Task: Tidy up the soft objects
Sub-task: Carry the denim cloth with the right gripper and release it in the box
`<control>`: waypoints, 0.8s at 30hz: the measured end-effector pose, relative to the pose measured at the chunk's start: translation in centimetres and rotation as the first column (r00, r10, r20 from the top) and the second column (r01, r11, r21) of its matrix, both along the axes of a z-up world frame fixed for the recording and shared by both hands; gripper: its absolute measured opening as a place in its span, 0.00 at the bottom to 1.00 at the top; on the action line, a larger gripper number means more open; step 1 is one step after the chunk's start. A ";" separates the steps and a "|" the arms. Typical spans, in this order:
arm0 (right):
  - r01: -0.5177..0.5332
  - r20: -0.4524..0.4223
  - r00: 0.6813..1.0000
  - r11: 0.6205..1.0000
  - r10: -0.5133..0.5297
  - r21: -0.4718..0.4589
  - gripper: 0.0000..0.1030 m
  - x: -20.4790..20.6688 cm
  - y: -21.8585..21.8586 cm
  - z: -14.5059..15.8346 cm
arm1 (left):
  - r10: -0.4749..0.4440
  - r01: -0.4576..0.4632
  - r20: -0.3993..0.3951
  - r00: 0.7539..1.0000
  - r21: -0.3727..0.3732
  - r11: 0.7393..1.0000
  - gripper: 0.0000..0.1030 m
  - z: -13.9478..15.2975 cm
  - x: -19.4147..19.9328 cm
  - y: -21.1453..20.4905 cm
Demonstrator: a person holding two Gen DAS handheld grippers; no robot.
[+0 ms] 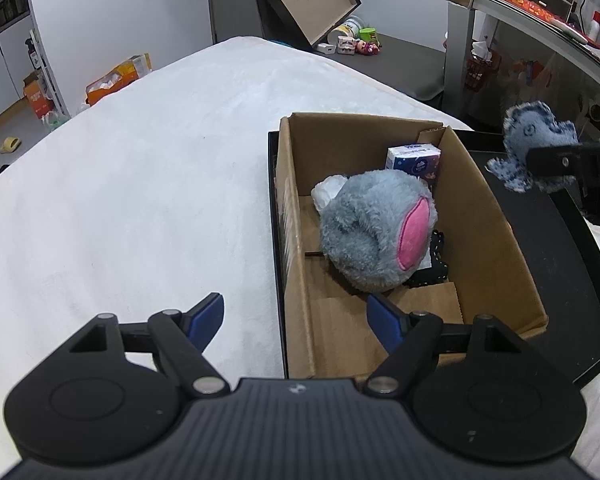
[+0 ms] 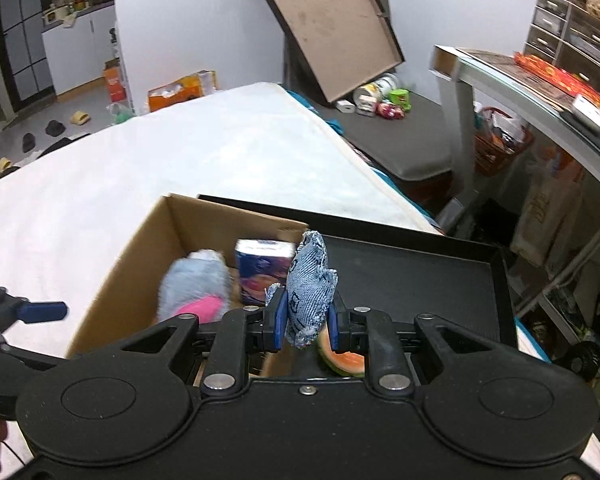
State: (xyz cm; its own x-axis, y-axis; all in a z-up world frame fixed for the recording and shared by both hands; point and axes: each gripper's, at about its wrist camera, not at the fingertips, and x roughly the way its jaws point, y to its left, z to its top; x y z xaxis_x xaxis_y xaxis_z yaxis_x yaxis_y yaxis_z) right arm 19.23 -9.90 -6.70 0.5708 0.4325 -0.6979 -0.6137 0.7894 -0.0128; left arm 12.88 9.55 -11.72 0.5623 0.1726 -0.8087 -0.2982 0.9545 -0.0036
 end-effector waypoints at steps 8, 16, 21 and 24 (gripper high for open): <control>-0.072 -0.026 0.997 0.997 0.073 0.021 0.20 -1.1 2.1 0.2 | -0.007 0.007 0.001 1.000 -0.021 1.000 0.65 -0.5 -0.2 0.5; -0.146 -0.065 0.987 0.989 0.148 0.039 0.20 -2.2 4.3 0.0 | -0.010 0.010 0.007 1.000 -0.020 1.000 0.45 -0.7 -0.4 0.8; -0.187 -0.084 0.978 0.981 0.191 0.053 0.20 -2.9 5.5 -0.2 | -0.005 0.006 0.008 1.000 -0.043 0.999 0.27 -0.9 -0.5 1.1; -0.199 -0.096 0.974 0.978 0.204 0.061 0.20 -3.1 6.0 -0.4 | -0.002 0.003 0.014 1.000 -0.049 0.999 0.16 -0.9 -0.6 1.3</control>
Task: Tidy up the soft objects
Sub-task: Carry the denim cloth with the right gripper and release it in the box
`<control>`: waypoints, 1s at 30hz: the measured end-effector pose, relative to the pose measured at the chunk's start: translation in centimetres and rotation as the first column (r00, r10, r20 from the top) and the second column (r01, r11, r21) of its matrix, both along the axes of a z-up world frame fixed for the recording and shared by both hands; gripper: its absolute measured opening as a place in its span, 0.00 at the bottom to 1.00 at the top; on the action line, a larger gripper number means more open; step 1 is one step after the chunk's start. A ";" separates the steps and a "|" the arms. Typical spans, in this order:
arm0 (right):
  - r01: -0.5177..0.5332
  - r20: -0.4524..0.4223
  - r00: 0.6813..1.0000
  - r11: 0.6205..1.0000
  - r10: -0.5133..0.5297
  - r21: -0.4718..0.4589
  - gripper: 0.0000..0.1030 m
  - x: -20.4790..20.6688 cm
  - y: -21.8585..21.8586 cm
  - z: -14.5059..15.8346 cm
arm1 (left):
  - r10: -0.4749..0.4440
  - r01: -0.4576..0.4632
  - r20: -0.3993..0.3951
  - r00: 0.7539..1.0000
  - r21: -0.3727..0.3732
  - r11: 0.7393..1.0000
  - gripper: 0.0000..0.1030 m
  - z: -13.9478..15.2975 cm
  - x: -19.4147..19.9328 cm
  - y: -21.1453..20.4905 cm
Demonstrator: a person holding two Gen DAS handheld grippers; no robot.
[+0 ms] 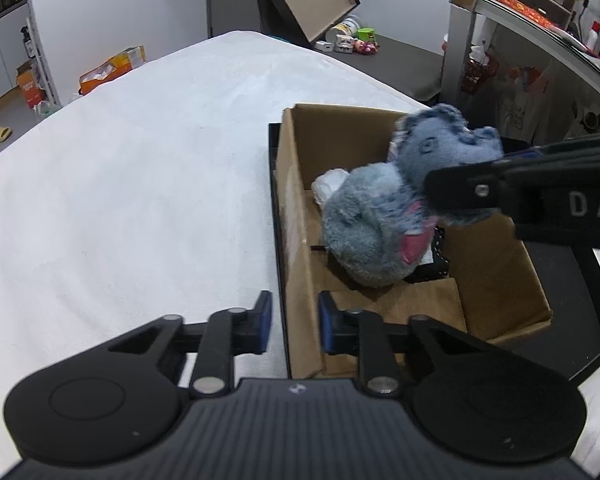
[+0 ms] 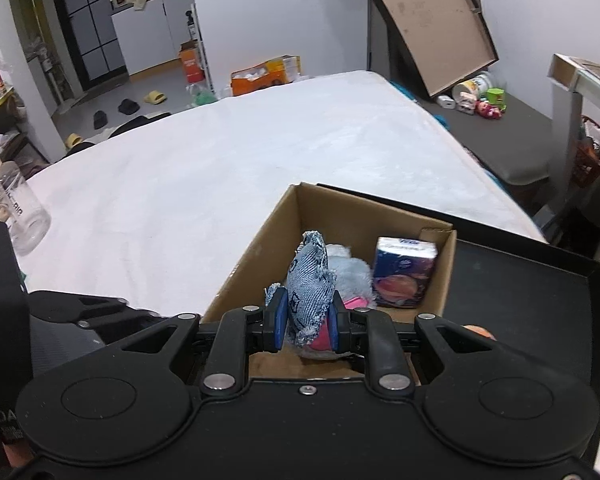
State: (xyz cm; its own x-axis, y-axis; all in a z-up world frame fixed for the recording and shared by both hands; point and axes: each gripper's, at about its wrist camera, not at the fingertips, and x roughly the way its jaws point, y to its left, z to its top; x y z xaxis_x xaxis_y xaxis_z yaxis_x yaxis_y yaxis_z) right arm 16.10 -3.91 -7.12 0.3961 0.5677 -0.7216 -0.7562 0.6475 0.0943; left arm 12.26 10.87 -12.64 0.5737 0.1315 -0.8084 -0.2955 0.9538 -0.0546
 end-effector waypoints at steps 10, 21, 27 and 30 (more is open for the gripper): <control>-0.047 -0.003 0.999 0.999 0.047 -0.007 0.52 -0.8 0.4 -0.5 | -0.025 0.025 0.014 1.000 -0.017 1.000 0.12 0.0 0.0 -0.3; -0.011 0.026 1.000 1.000 0.011 -0.012 0.59 -0.3 -1.5 -0.3 | -0.027 0.027 0.021 0.999 -0.006 1.000 0.12 0.2 -0.1 -0.5; 0.056 0.031 0.998 0.998 -0.055 -0.009 0.59 1.0 -3.6 -0.6 | -0.019 0.019 0.008 1.000 -0.012 1.000 0.12 0.4 0.1 -0.4; 0.078 0.024 0.997 0.997 -0.078 -0.002 0.59 1.6 -4.6 -0.7 | -0.009 0.009 0.014 1.000 -0.006 1.000 0.12 0.7 0.1 -0.4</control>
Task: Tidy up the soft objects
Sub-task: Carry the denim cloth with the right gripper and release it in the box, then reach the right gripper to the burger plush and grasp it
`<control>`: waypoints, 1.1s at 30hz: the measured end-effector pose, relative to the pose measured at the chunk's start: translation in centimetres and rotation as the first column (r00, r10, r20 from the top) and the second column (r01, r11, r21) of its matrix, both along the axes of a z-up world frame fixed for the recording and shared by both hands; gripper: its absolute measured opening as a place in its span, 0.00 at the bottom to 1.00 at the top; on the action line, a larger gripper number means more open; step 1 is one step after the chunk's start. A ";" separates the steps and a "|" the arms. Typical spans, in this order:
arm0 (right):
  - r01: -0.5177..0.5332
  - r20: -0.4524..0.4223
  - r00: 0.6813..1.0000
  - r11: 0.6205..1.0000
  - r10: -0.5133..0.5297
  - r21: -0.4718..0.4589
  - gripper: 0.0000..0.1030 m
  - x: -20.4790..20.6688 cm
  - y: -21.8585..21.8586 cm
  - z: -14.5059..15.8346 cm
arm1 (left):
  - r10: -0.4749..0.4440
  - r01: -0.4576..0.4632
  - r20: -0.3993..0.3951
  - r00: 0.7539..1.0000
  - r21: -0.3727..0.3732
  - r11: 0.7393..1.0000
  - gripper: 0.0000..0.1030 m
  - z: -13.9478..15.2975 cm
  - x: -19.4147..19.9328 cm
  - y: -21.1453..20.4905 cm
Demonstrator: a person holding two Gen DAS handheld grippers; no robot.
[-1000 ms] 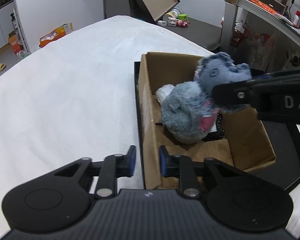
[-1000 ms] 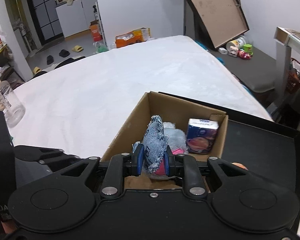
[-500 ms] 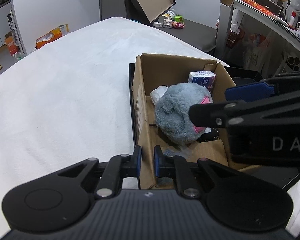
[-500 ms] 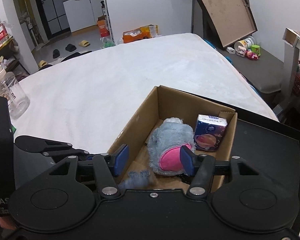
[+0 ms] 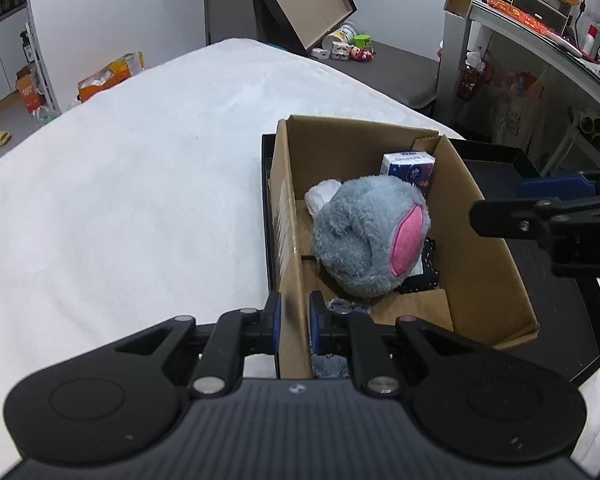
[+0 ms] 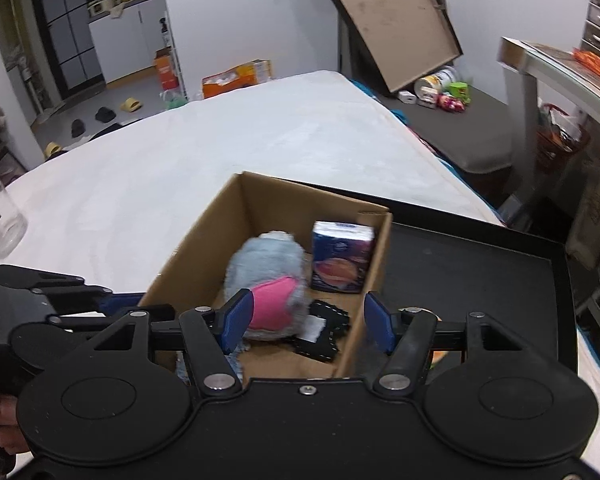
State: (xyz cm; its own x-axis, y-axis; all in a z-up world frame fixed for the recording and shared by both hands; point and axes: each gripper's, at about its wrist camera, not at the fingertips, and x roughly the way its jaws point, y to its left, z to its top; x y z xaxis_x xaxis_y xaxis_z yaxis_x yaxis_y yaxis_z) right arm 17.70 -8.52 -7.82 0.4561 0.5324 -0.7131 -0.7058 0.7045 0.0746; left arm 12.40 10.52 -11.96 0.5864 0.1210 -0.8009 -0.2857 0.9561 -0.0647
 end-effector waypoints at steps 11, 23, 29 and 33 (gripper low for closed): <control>0.067 -0.013 0.998 0.998 -0.067 0.001 0.59 1.6 -2.8 -1.3 | 0.023 -0.022 -0.003 1.000 0.010 1.000 0.40 0.2 0.8 -0.5; 0.147 -0.055 0.988 0.989 -0.148 -0.021 0.59 4.6 -5.2 -4.2 | 0.020 -0.018 -0.027 0.999 0.075 0.997 0.62 -0.2 2.2 -1.8; 0.146 -0.087 0.985 0.988 -0.149 -0.041 0.60 5.6 -5.7 -6.1 | 0.034 -0.030 -0.040 0.999 0.088 0.996 0.64 -0.5 3.1 -2.1; 0.139 -0.103 0.984 0.989 -0.144 -0.054 0.62 6.3 -5.6 -7.5 | 0.032 -0.028 -0.038 0.999 0.105 0.994 0.65 -0.5 3.8 -2.5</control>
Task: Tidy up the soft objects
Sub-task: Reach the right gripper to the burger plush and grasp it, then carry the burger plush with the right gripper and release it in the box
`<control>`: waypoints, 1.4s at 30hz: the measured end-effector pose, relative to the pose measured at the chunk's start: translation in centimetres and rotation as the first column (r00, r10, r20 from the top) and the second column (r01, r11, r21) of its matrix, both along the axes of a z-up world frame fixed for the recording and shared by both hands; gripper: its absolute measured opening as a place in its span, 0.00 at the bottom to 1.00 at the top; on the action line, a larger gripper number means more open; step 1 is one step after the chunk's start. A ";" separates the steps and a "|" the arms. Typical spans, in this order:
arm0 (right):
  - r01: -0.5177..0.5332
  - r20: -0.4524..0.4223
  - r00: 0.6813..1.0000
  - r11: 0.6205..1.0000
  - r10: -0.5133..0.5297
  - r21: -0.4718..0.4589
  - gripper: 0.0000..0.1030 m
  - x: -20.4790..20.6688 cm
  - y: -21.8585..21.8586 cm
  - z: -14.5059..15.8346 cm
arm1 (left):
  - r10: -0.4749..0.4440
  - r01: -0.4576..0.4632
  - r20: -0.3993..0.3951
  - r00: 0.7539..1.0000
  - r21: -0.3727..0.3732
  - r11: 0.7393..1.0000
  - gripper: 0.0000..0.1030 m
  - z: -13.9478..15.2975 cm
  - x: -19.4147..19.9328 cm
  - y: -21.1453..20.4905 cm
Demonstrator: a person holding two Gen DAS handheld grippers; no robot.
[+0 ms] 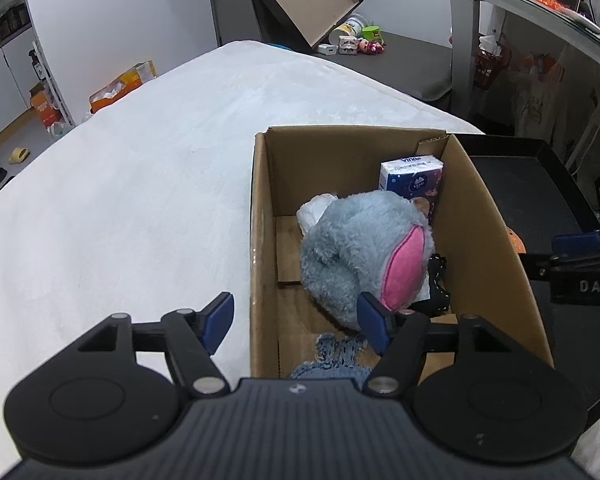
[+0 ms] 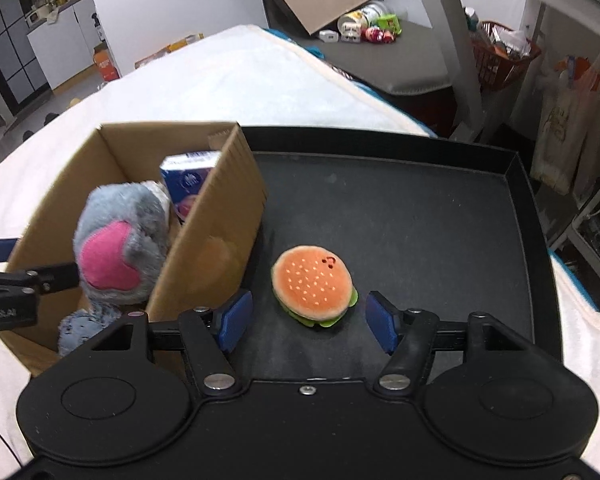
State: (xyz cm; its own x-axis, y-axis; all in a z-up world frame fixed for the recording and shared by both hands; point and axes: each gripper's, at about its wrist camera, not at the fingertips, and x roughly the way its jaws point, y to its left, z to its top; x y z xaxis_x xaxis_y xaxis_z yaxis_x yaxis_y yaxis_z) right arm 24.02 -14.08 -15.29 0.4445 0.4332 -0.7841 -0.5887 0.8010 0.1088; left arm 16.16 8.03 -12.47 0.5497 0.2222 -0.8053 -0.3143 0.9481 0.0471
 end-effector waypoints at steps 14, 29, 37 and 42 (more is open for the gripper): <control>-0.003 -0.041 0.999 1.000 0.003 0.002 0.62 2.0 0.5 -2.6 | 0.005 -0.004 -0.033 0.999 0.017 1.000 0.67 -0.9 1.4 -0.4; 0.041 -0.038 0.998 0.999 -0.041 -0.017 0.36 1.5 -0.9 -2.0 | -0.016 0.017 -0.039 0.999 0.023 1.000 0.69 -0.8 1.5 -0.9; 0.056 -0.010 0.998 0.998 -0.056 -0.009 0.36 0.9 -1.7 -0.1 | -0.027 0.027 -0.014 1.000 0.019 0.999 0.69 0.3 0.7 -1.2; 0.055 0.023 0.998 0.998 -0.055 0.007 0.36 0.3 -1.7 1.5 | -0.033 0.033 0.000 0.999 0.015 0.999 0.69 0.9 0.0 -1.3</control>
State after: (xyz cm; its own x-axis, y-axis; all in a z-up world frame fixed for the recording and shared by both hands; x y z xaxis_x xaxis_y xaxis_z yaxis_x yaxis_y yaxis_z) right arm 24.36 -15.73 -13.82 0.4863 0.4122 -0.7705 -0.5460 0.8317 0.1004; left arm 16.15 6.70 -11.60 0.5571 0.2162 -0.8018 -0.2832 0.9571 0.0613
